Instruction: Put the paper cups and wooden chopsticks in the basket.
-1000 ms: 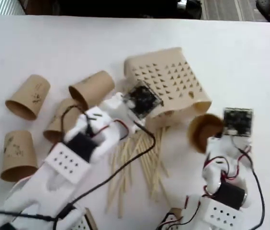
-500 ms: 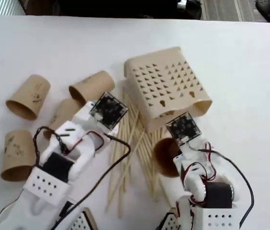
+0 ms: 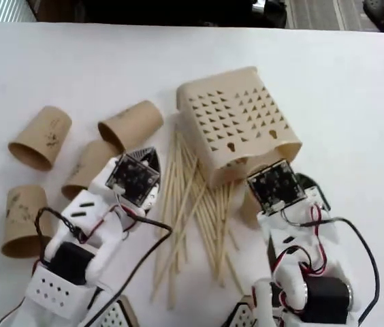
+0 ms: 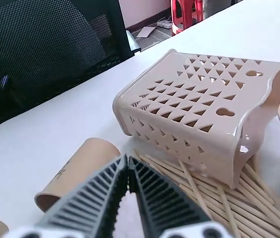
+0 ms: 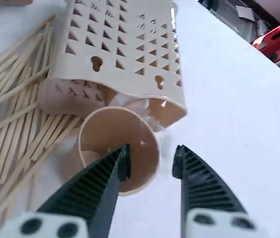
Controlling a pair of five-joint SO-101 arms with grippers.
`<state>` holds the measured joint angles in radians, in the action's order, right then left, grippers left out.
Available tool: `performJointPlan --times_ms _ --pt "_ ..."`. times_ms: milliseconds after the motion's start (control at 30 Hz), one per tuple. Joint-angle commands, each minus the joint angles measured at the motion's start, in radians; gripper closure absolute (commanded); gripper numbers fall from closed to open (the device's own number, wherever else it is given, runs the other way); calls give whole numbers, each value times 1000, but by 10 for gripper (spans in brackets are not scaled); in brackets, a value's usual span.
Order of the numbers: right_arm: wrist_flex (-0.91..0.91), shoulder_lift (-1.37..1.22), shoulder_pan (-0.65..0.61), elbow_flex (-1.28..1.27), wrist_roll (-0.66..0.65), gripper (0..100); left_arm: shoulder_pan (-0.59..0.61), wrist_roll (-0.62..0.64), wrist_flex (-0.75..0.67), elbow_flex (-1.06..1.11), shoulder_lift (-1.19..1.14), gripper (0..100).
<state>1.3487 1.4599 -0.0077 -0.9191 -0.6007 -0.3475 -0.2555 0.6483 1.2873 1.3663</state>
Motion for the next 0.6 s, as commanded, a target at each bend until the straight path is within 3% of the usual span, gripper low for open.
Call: performJointPlan --times_ms 0,300,567 --pt "-108 -120 97 48 9 847 12 12 2 -5 30 976" --pt "-348 -700 211 221 117 823 12 12 -31 35 31 976" --pt "-375 -1147 214 425 126 762 12 12 -54 49 31 976"
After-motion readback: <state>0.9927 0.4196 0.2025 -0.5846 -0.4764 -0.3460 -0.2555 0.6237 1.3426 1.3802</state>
